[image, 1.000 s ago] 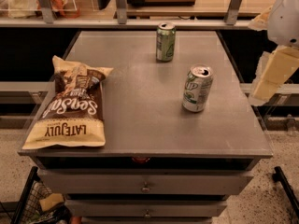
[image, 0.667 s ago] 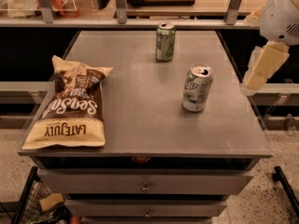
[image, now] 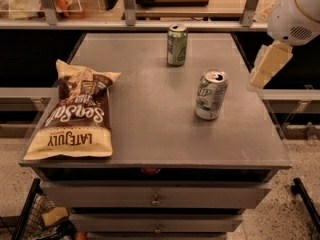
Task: Pick green can
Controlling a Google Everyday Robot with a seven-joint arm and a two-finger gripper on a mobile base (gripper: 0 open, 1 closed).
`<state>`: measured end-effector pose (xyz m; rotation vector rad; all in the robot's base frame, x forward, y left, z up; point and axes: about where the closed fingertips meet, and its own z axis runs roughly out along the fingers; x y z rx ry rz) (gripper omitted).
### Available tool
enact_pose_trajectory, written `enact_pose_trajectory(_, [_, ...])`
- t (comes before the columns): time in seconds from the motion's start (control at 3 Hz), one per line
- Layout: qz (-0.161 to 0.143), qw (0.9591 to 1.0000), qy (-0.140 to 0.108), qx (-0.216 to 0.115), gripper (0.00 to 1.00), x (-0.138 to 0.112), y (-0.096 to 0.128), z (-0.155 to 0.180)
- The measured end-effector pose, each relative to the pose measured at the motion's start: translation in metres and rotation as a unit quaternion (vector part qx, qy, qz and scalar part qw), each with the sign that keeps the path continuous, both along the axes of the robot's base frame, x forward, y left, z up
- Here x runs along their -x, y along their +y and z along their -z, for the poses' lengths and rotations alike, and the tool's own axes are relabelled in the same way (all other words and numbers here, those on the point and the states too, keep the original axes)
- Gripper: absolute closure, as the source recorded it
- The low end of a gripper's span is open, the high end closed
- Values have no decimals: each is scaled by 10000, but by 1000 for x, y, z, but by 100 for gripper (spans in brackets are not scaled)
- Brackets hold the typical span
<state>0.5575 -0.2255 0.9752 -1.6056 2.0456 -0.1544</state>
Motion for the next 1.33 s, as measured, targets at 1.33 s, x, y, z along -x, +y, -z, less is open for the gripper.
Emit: enact_pose_trajectory(1.33, [-628, 9925, -554, -885, 0, -98, 64, 16])
